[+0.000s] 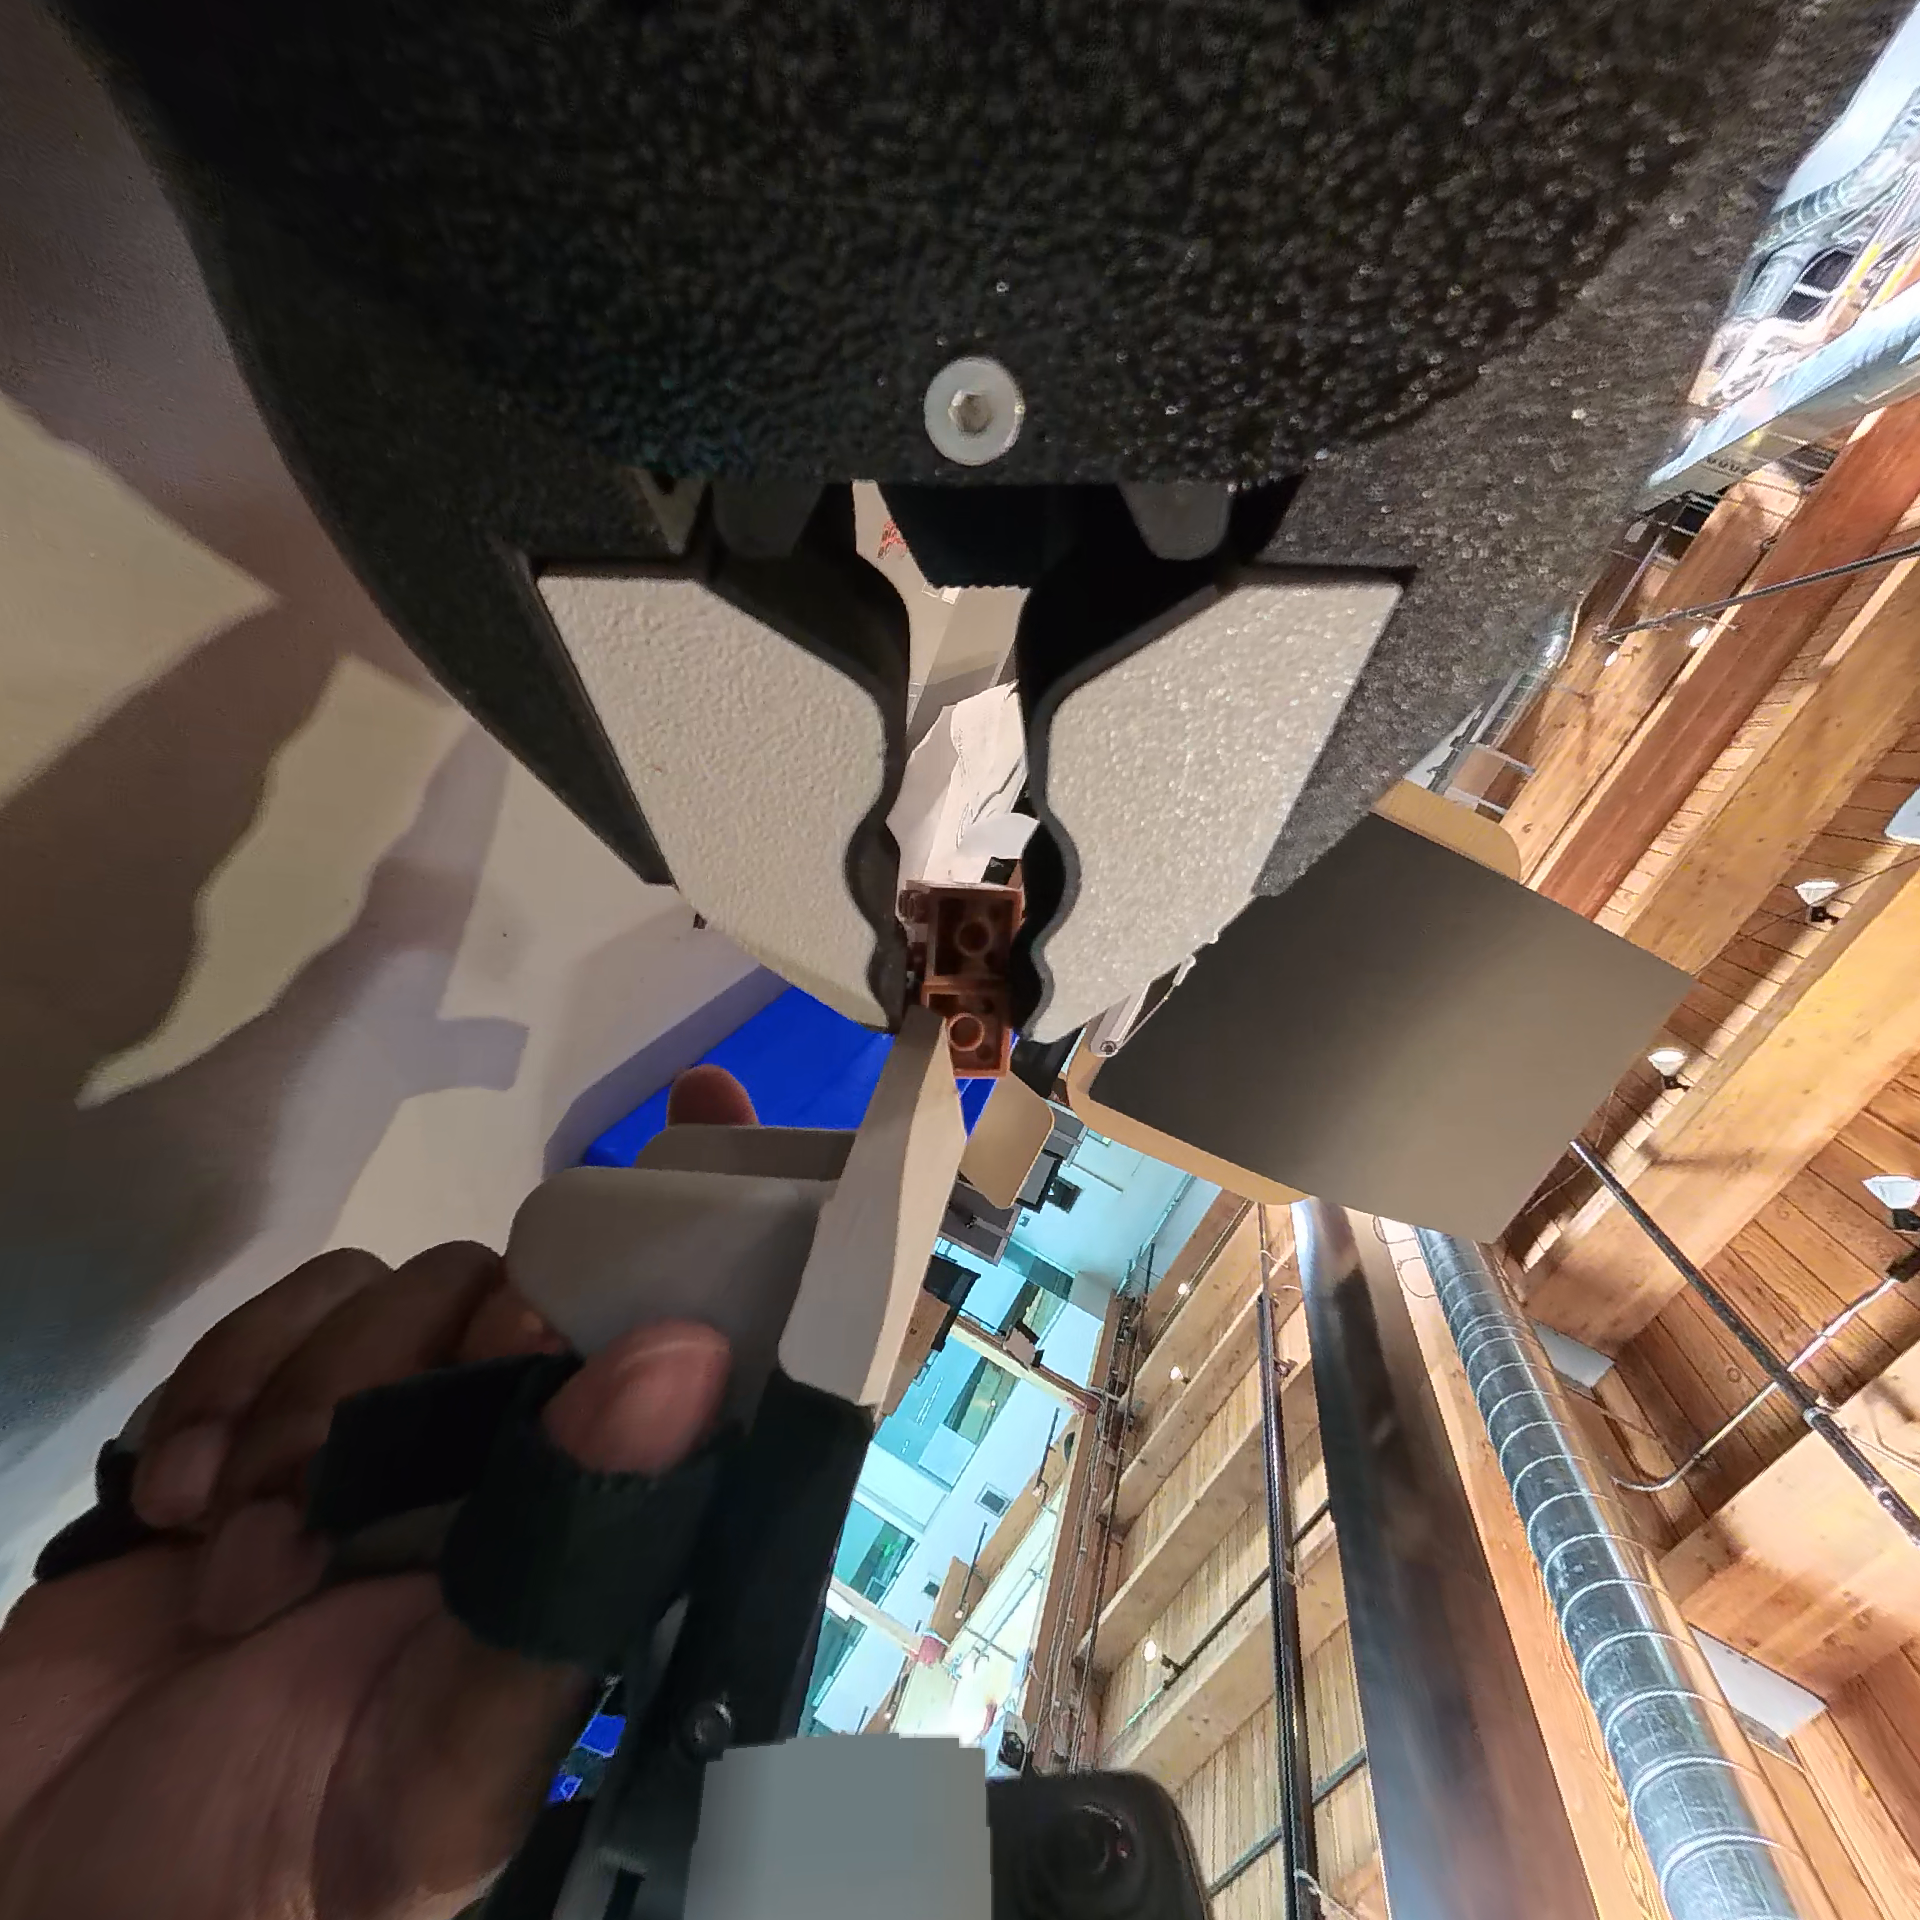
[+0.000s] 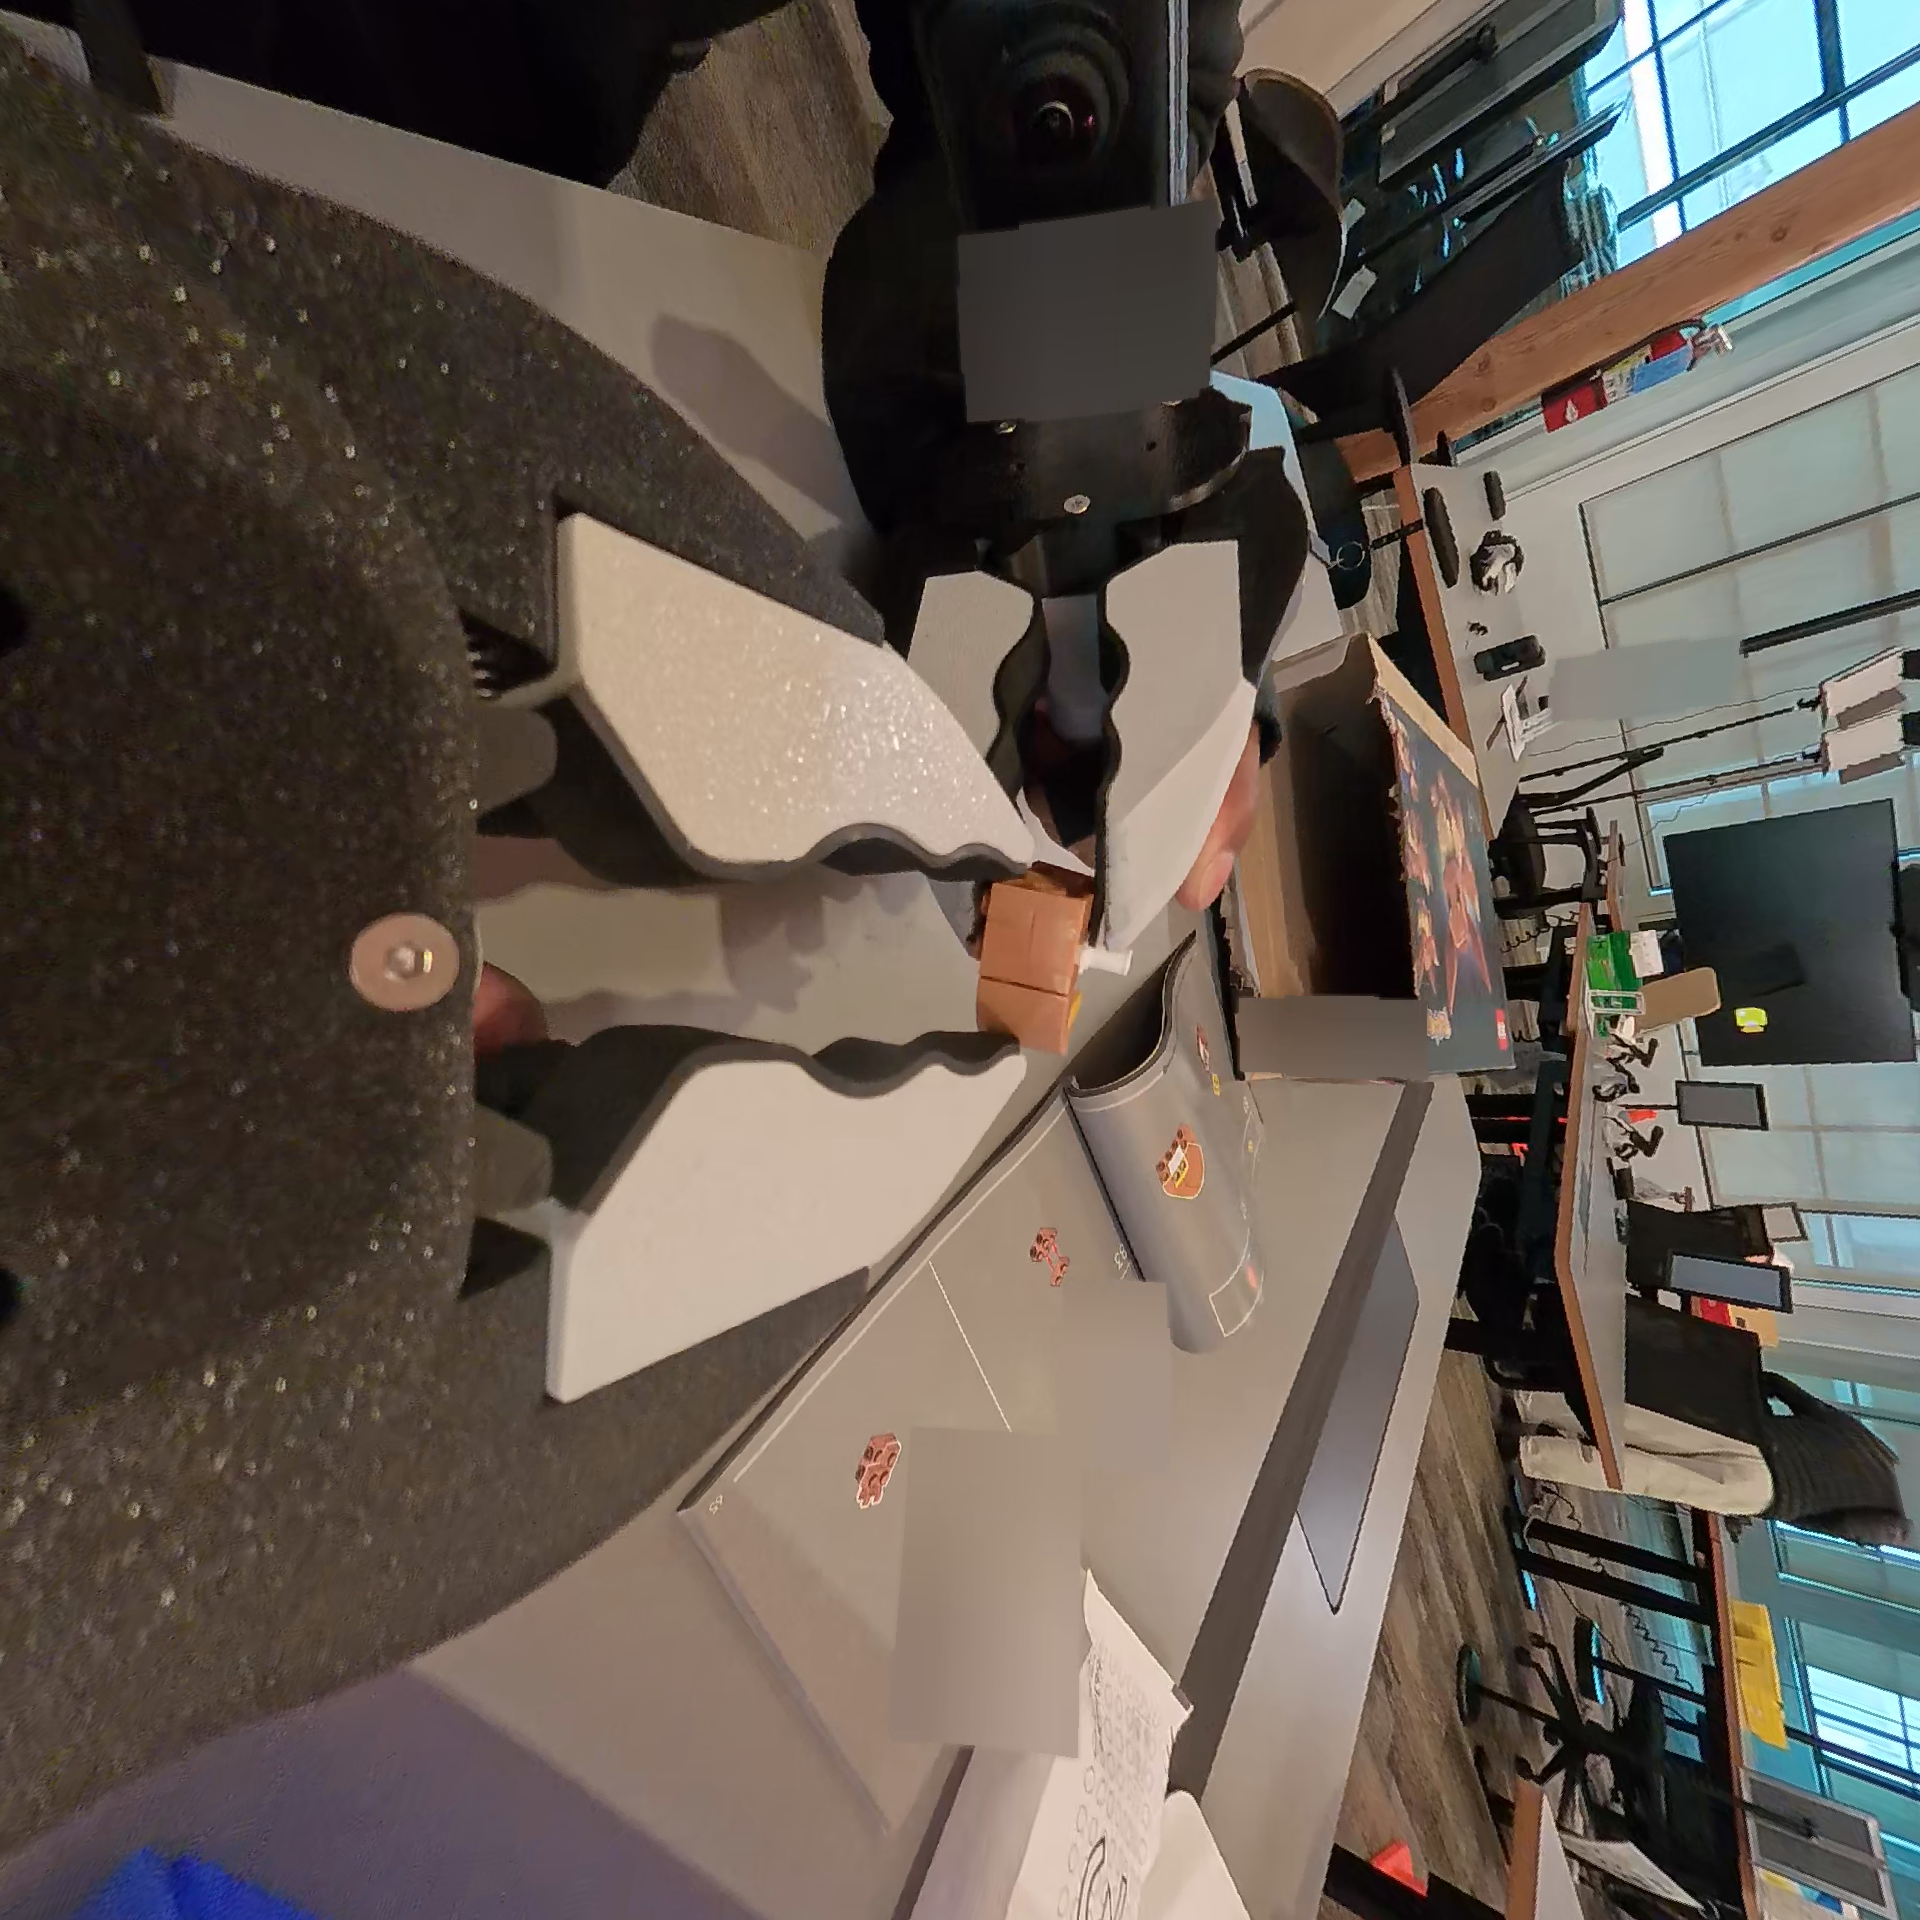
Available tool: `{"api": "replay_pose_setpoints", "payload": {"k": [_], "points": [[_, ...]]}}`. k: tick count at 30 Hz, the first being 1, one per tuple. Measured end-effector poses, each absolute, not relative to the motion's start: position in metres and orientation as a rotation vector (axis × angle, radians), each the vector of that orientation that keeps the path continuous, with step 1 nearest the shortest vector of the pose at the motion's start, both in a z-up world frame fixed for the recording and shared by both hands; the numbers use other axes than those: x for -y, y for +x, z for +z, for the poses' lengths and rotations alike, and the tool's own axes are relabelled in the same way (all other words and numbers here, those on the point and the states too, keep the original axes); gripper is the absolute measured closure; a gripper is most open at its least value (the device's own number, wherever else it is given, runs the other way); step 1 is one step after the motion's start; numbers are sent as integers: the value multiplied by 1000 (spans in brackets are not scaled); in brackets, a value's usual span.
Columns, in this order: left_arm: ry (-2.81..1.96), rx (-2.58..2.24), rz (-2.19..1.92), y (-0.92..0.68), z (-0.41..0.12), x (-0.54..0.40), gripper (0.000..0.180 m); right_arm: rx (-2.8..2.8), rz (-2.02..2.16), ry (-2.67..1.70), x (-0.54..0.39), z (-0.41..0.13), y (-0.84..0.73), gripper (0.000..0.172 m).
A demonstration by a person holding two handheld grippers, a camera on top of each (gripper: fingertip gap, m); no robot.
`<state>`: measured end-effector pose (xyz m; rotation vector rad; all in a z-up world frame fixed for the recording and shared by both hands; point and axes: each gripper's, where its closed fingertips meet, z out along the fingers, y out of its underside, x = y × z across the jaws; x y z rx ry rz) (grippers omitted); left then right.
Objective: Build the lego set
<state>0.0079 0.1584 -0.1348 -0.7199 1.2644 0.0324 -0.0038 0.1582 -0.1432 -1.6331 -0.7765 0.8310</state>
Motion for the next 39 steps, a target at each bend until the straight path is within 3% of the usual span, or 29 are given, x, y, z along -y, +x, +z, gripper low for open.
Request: {"api": "replay_pose_setpoints", "payload": {"k": [39], "points": [[-640, -1344, 140, 9, -142, -153, 162, 857, 678, -1571, -159, -144, -2, 142]]}}
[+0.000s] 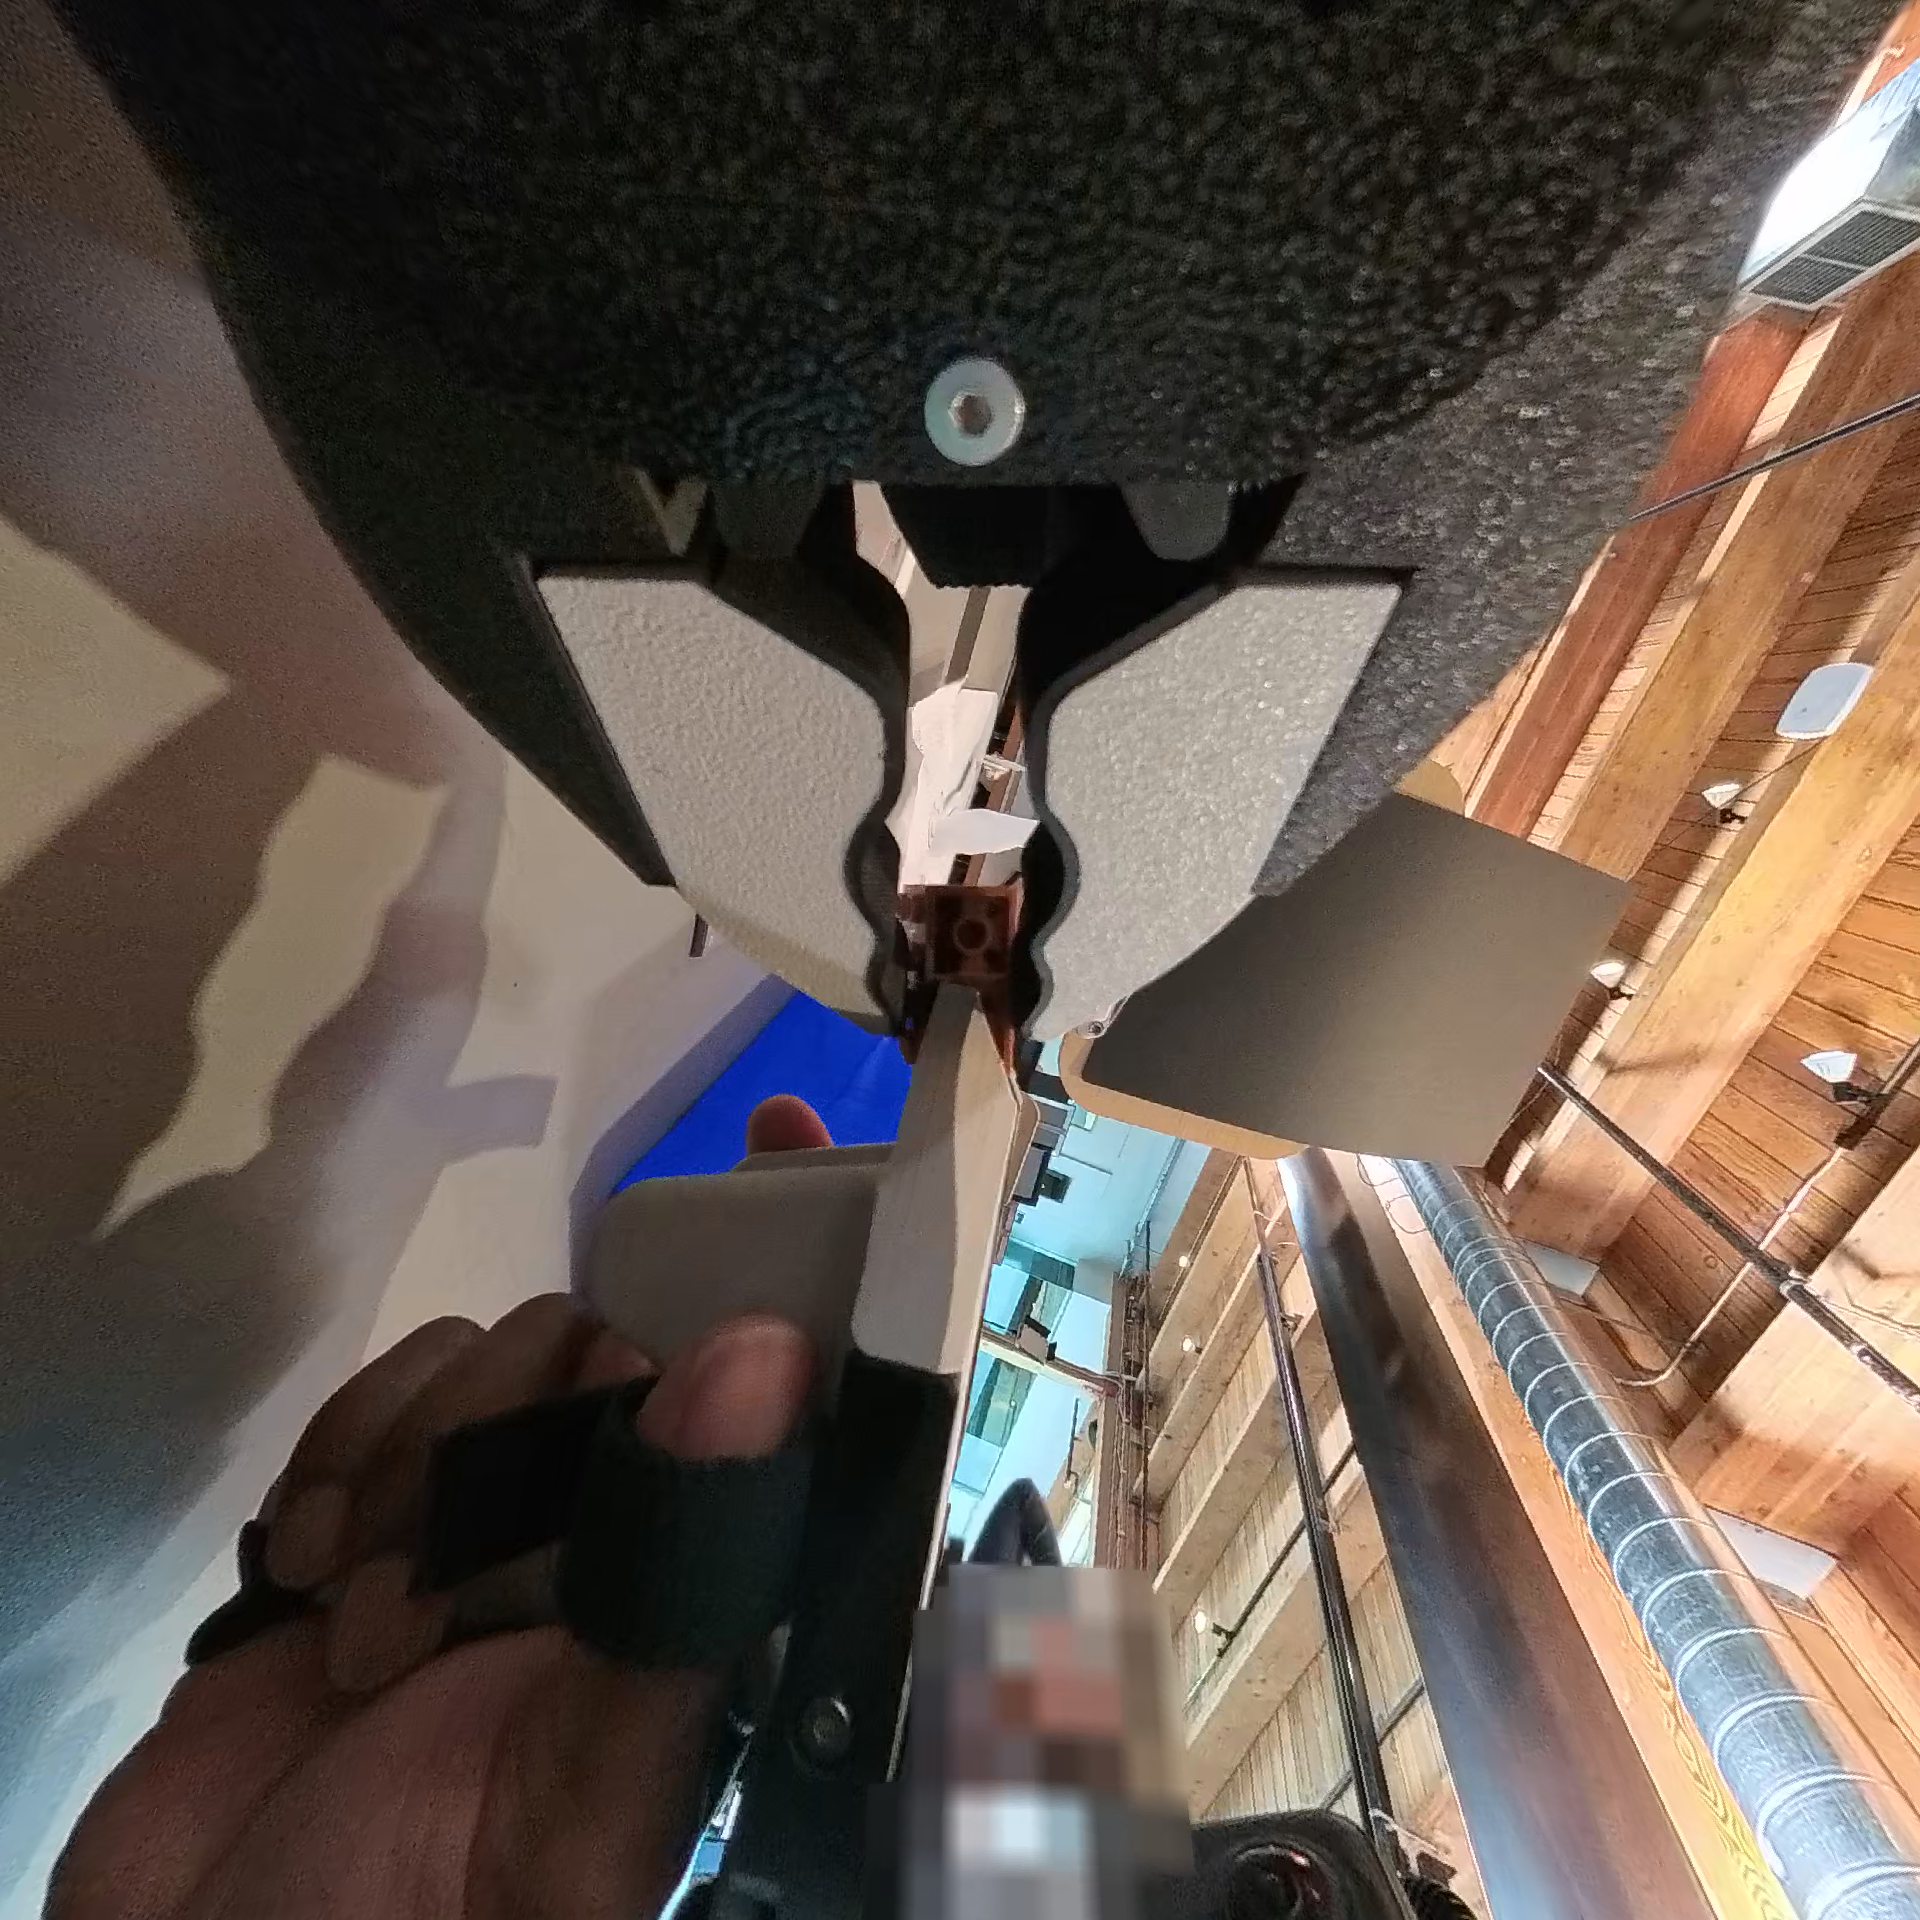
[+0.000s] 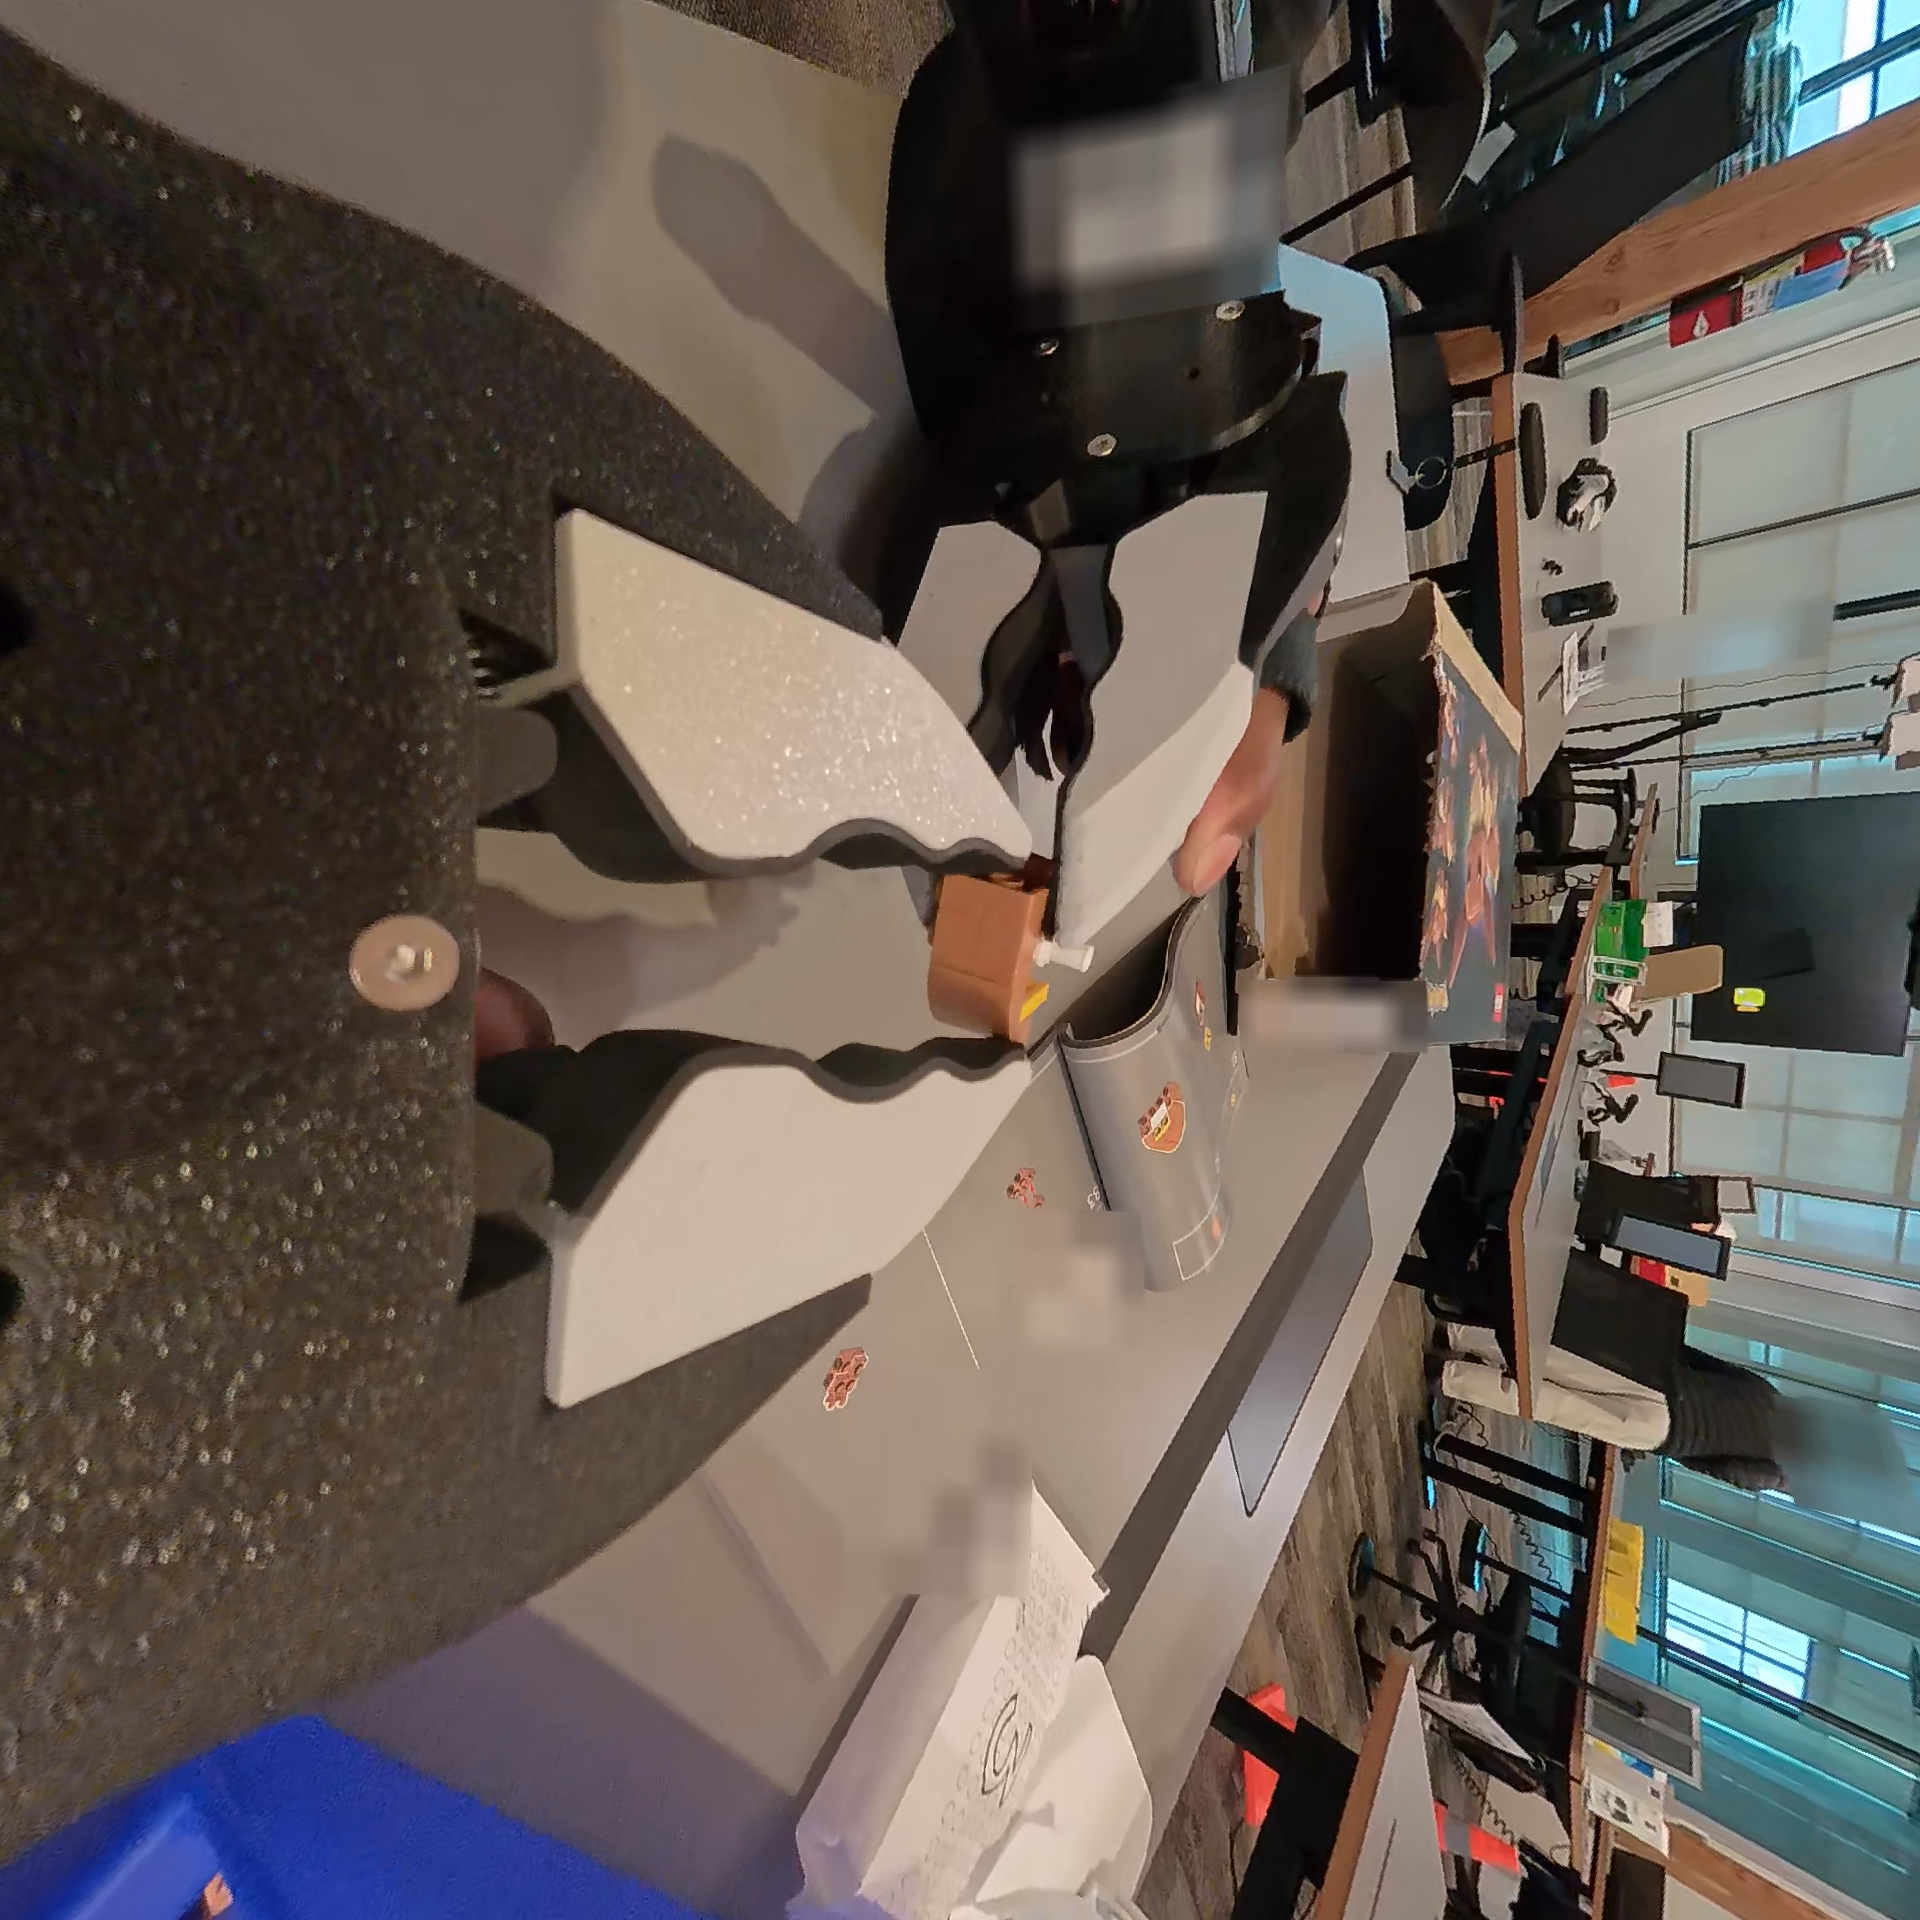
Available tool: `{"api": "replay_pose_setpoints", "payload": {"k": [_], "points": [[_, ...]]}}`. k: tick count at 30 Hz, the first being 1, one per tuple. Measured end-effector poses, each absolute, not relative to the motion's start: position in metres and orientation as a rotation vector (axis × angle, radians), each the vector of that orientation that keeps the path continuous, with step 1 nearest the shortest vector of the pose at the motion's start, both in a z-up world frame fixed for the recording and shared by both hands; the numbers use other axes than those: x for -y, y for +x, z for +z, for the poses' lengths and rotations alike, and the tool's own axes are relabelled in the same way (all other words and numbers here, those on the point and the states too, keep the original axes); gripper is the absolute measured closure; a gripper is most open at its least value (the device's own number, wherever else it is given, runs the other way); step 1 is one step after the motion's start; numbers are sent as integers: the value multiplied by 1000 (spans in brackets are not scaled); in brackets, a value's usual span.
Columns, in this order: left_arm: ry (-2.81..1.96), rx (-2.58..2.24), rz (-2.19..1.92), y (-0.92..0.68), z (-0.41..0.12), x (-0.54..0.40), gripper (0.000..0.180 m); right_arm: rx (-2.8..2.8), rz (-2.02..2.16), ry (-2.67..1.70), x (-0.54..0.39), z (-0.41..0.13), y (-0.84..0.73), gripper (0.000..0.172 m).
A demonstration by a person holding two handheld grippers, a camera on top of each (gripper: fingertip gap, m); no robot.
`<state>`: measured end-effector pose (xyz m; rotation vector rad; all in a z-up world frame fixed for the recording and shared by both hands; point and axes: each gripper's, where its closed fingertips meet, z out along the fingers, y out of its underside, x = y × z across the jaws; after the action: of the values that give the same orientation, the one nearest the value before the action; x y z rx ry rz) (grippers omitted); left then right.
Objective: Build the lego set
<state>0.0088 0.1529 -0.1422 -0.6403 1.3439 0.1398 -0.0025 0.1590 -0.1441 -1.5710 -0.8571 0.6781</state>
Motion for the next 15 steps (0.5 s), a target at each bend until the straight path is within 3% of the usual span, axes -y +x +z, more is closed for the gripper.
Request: {"api": "replay_pose_setpoints", "payload": {"k": [15], "points": [[-694, -1301, 110, 8, -140, -158, 162, 793, 667, -1586, -163, -142, -1, 141]]}}
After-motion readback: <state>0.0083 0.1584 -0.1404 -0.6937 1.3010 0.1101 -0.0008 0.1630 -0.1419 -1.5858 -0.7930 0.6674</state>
